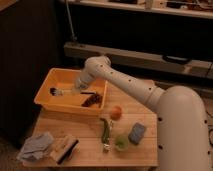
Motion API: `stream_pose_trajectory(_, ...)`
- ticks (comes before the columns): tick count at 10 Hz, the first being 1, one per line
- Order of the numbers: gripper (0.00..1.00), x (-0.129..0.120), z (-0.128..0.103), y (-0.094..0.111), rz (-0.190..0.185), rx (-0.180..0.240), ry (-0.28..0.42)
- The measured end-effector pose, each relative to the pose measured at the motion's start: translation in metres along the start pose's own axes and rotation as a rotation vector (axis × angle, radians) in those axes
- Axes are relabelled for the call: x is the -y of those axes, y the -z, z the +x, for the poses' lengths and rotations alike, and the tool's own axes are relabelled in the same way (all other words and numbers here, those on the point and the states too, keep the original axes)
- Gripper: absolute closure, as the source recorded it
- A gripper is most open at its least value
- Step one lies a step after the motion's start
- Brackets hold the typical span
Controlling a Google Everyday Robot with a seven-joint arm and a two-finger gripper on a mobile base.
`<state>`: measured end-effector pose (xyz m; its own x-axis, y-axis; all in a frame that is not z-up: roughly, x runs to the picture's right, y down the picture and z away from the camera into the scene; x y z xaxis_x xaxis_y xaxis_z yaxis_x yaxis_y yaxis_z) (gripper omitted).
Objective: Place brush in tray
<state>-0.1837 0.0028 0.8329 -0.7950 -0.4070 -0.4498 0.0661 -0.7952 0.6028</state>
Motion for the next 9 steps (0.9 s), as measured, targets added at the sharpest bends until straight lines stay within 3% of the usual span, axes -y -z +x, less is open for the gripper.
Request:
stream_pose_trajectory(3, 0.56, -0.018, -0.005, 0.002, -0.028, 0.048, -0.006)
stream_pose_trajectory(4, 0.44, -0.025, -0.012, 0.002, -0.016, 0.034, -0.04)
stream_pose_trajectory(5, 0.38, -0.03, -0.017, 0.003, 0.001, 0.005, -0.067)
stream_pose_trajectory(9, 0.37, -0.033, -0.018, 0.004, 0.01, -0.014, -0.078)
